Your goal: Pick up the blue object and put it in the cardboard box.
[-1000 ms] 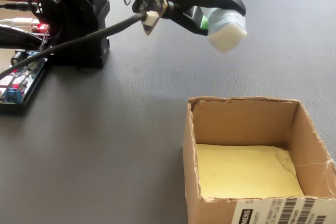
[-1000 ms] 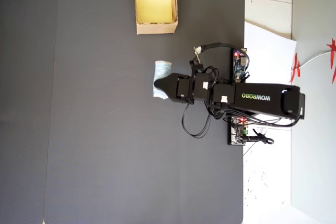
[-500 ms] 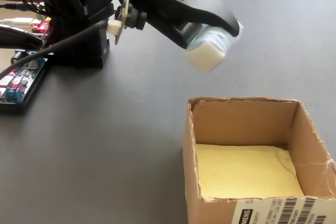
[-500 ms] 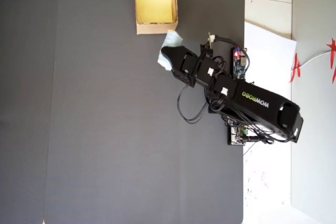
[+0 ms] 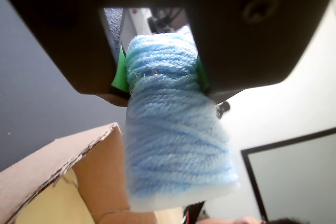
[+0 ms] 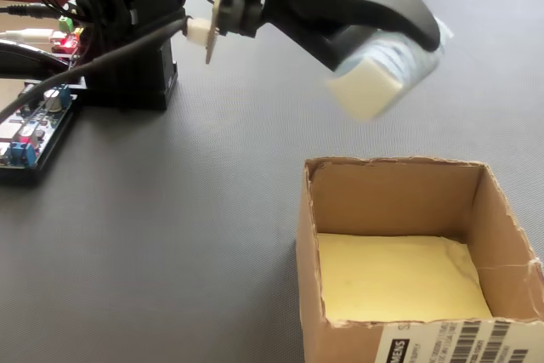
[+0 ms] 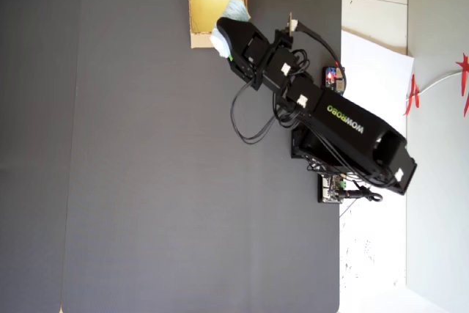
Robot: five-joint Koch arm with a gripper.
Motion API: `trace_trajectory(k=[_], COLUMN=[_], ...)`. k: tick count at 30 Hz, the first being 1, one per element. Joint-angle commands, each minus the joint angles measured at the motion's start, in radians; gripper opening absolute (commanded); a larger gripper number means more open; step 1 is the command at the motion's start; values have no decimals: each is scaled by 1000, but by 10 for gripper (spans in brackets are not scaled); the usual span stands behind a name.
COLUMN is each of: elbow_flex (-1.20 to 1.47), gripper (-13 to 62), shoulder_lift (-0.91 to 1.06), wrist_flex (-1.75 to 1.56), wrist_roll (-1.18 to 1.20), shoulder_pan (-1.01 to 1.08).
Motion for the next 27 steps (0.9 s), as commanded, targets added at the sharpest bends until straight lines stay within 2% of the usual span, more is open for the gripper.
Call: trace_trajectory(k=[1,4,9,10,12,14,27], elbow_flex=[-91,-229,-316,-341,-357,-391,-374], gripper=[45,46,50,140,201,294,309], shoulder_lift=[9,-156,-249,-255,-262,-270,-216], wrist_flex=[-95,-84,-71,6,44,121,212], wrist_roll=[2,0,2,2,3,3,3], shoulder_pan=[0,31,84,104,117,123,129])
